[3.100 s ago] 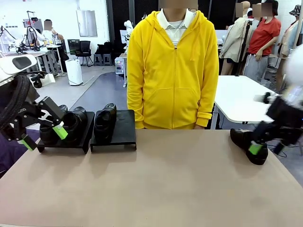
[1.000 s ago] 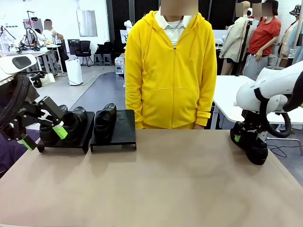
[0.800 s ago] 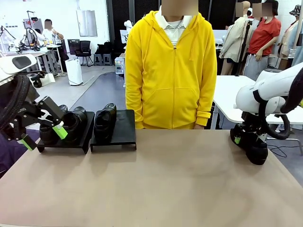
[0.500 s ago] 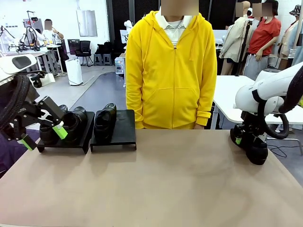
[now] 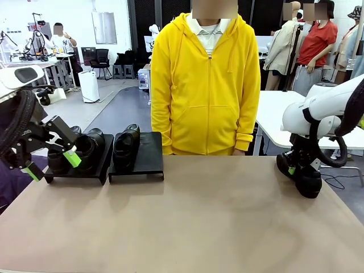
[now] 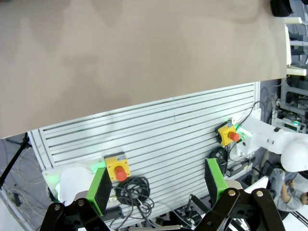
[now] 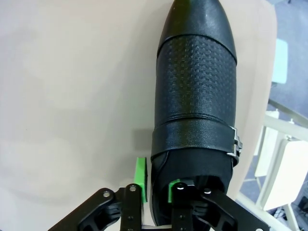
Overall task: Organize the shoes by placing them on the stand.
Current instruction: Pick up one Shoe and place it in the middle of the table.
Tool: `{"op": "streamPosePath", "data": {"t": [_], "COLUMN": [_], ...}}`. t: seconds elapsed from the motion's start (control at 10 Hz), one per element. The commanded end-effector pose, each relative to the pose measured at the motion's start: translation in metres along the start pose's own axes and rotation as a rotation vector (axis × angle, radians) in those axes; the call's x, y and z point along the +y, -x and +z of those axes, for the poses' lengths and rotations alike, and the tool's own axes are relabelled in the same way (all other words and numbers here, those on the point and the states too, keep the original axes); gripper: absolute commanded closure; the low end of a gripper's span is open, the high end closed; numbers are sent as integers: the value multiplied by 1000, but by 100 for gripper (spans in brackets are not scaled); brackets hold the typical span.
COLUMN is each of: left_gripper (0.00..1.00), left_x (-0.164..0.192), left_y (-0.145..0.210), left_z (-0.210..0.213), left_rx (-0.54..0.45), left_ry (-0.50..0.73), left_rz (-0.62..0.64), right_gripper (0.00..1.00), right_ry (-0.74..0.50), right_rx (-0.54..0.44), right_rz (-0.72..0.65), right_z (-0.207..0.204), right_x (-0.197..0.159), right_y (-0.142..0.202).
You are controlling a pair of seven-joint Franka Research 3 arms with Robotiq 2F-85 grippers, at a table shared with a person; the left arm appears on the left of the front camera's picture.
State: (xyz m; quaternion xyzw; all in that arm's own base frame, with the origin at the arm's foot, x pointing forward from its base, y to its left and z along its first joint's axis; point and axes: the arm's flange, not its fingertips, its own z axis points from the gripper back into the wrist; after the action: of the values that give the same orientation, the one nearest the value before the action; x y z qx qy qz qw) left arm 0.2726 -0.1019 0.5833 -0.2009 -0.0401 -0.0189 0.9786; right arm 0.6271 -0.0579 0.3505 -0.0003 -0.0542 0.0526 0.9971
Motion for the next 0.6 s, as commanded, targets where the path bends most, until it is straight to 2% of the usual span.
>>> {"op": "streamPosePath", "data": {"t": [0.0,0.4,0.5], "left_gripper": [0,0,0], "left_x": [-1,-1,-1], "left_y": [1,1,1], "left_z": [2,2,2], "left_rx": [6,6,6], "left_ry": [14,14,14], "left_rz": [12,12,12], "right_gripper": [100,100,100], "right_ry": [27,34,31], "right_rx": [16,6,-6], "right_rz": [-17,-35,-51], "right_z": [2,9,32], "right_x": [-2,-7,-9], "right_y": [-8,-1,9]}}
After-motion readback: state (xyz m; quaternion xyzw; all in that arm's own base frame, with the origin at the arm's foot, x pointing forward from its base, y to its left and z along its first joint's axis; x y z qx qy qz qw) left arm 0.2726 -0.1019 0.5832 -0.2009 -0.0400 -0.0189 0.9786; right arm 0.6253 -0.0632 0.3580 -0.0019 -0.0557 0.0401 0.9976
